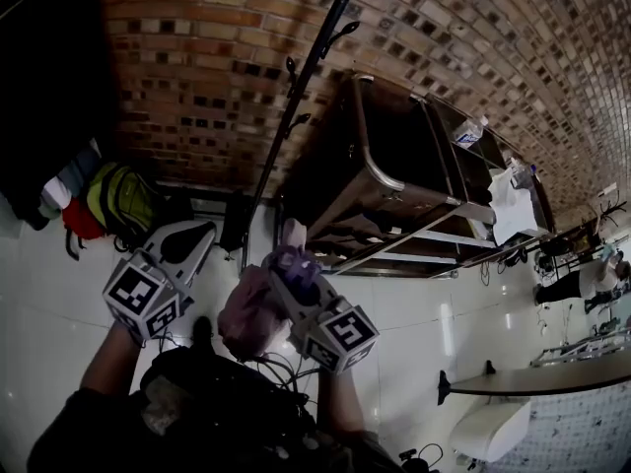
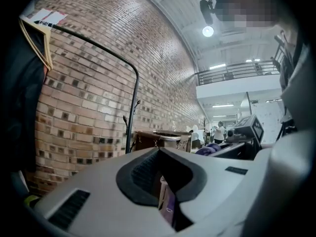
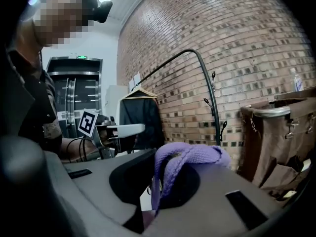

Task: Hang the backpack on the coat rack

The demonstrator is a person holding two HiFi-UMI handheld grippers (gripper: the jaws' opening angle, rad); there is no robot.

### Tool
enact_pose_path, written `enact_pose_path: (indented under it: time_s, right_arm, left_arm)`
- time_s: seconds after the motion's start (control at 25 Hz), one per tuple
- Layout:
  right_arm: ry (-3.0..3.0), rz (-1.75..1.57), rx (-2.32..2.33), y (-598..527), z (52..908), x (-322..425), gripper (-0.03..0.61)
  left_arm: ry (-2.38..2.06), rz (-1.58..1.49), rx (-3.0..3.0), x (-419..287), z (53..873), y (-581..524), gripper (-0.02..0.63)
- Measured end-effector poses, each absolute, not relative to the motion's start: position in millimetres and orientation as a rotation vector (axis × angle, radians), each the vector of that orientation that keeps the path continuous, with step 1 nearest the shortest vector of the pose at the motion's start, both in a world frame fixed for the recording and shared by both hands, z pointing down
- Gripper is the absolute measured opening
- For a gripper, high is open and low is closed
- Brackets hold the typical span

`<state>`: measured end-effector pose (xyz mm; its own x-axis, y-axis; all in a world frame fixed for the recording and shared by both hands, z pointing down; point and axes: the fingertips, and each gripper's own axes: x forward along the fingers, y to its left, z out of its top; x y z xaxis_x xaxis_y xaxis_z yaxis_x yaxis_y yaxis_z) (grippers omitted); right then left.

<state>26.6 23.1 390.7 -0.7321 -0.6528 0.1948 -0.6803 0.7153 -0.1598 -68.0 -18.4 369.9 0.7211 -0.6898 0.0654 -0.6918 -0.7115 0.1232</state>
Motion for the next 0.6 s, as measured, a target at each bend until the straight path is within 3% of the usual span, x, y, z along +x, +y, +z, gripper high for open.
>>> enact_pose_path:
  time_s: [0.6]
  right_arm:
    - [-2.794, 0.319, 1.222, -86.6, 375.4, -11.6, 0.012]
  left_arm:
    - [-1.061, -0.027, 2.774, -122.0, 380.8, -132.1, 0.040]
